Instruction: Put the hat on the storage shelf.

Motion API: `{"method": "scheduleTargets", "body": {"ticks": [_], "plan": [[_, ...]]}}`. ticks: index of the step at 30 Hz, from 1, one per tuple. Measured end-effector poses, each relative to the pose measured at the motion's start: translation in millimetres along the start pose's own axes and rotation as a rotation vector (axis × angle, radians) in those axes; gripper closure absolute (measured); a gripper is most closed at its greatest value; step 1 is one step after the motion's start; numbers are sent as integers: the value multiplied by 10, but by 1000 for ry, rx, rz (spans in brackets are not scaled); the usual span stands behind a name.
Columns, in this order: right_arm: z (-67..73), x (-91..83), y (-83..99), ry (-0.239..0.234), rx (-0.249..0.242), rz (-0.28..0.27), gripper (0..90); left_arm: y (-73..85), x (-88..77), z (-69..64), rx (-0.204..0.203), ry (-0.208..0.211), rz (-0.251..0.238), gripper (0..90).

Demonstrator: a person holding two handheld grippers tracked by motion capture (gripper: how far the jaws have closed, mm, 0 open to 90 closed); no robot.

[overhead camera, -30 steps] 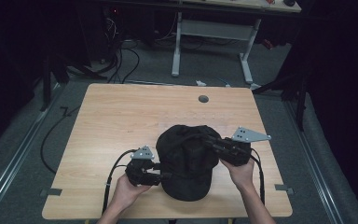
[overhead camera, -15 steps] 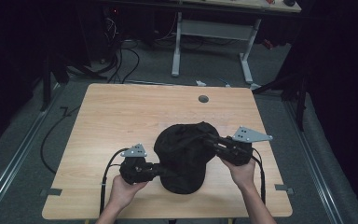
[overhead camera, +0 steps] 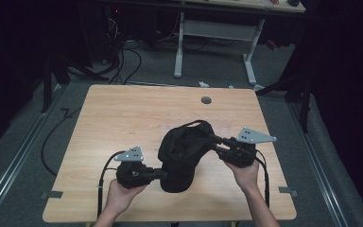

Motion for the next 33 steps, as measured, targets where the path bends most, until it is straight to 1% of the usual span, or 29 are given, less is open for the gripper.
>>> {"method": "scheduleTargets", "body": {"ticks": [4, 8, 11, 14, 18, 21, 22, 26, 30, 33], "plan": [[-41, 1, 38, -4, 37, 11, 549, -26, -21, -18, 24, -10, -15, 864], [-86, -27, 83, 5, 55, 10, 445, -38, -39, -11, 37, -19, -27, 864], [-135, -67, 141, 21, 73, 21, 406, -77, -63, 3, 33, -28, -50, 864], [-197, -99, 266, 41, 95, 46, 396, -134, -101, 0, 33, -32, -79, 864], [-308, -110, 562, 111, 110, 126, 395, -218, -133, 13, 33, -43, -112, 864], [-393, -96, 828, 164, 137, 200, 398, -261, -138, 32, 36, -58, -125, 864], [-420, -93, 917, 189, 143, 230, 399, -270, -138, 37, 38, -64, -128, 864], [-543, -88, 1231, 296, 128, 334, 395, -307, -148, 46, 41, -74, -143, 864], [-659, -97, 1465, 372, 138, 389, 384, -358, -158, 64, 42, -87, -160, 864], [-732, -118, 1599, 419, 150, 419, 372, -415, -168, 71, 49, -98, -171, 864]]}}
Point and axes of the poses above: each handheld gripper's, and its own axes: x roughly forward along the jaws, y roughly out of its underside, z roughly to its left, the point moved 9 cm from there along x, roughly forward along the jaws, and after that the axes turned 2 degrees about -y, right-handed, at the moved point
